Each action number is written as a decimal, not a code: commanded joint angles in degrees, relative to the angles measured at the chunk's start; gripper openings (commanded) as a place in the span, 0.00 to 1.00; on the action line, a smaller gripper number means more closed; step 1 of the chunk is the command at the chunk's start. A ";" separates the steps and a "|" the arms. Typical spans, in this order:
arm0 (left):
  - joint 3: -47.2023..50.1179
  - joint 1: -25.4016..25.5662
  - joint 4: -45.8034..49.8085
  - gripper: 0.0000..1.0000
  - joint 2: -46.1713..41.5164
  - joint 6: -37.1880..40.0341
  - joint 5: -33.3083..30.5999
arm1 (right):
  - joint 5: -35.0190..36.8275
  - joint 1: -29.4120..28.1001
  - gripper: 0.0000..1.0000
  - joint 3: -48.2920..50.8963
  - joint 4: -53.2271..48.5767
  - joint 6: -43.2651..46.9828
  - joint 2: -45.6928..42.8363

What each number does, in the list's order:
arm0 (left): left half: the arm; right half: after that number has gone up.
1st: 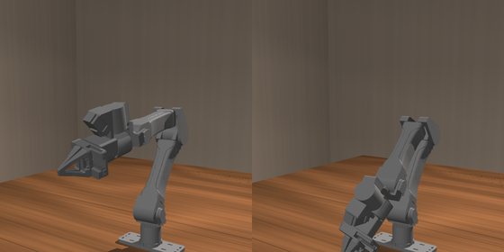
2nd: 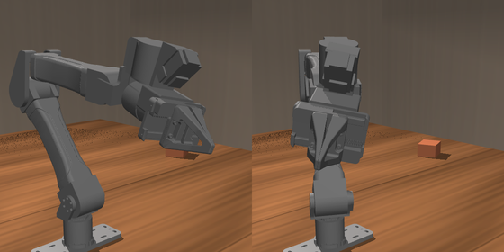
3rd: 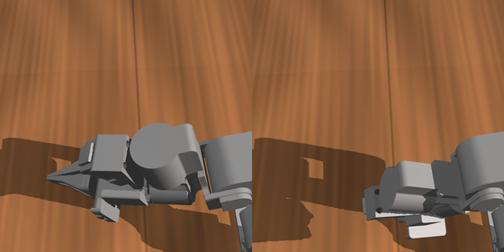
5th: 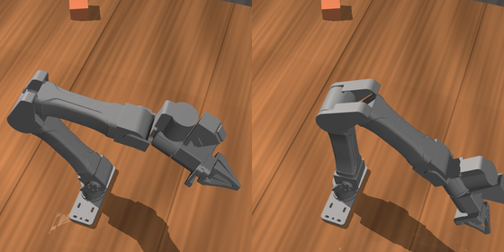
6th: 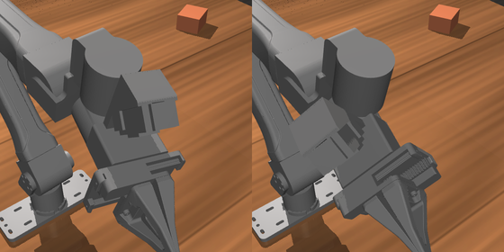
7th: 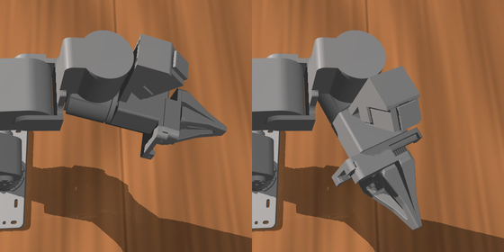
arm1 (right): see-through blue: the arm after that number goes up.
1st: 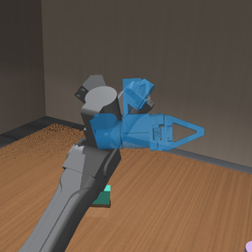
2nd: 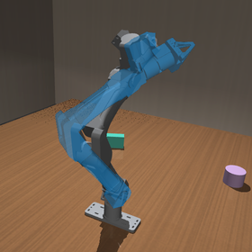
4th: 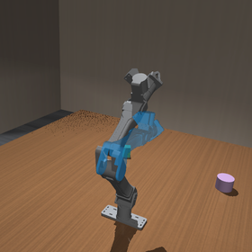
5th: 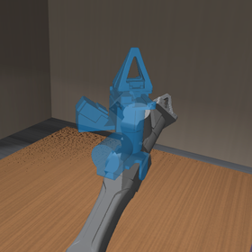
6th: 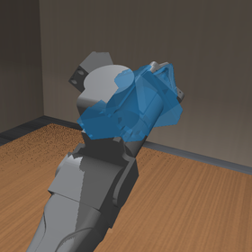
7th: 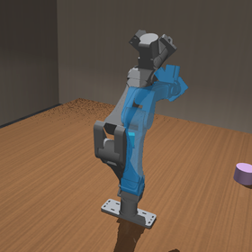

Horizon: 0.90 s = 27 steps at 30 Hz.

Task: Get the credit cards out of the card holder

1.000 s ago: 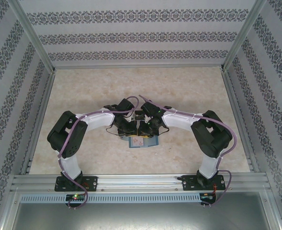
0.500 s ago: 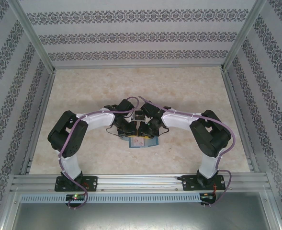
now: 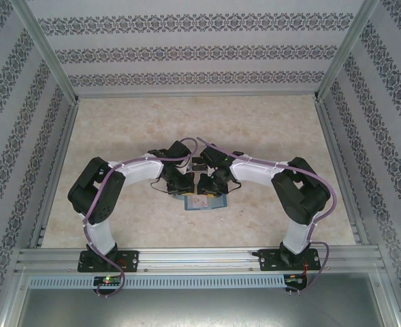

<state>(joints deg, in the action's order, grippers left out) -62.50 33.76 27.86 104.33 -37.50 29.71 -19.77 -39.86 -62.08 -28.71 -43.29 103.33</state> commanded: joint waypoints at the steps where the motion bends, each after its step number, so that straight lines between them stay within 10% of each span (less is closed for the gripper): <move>1: -1.08 0.61 3.15 0.00 0.16 1.53 -1.34 | 2.96 0.56 0.32 0.24 -3.59 0.66 -1.29; 27: -1.75 0.61 5.09 0.00 2.55 2.00 -1.94 | 1.02 1.38 0.32 2.00 -2.09 0.22 -2.28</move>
<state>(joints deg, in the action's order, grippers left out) -63.72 33.76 29.76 105.25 -36.97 28.95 -18.11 -38.83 -61.28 -31.11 -43.33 101.03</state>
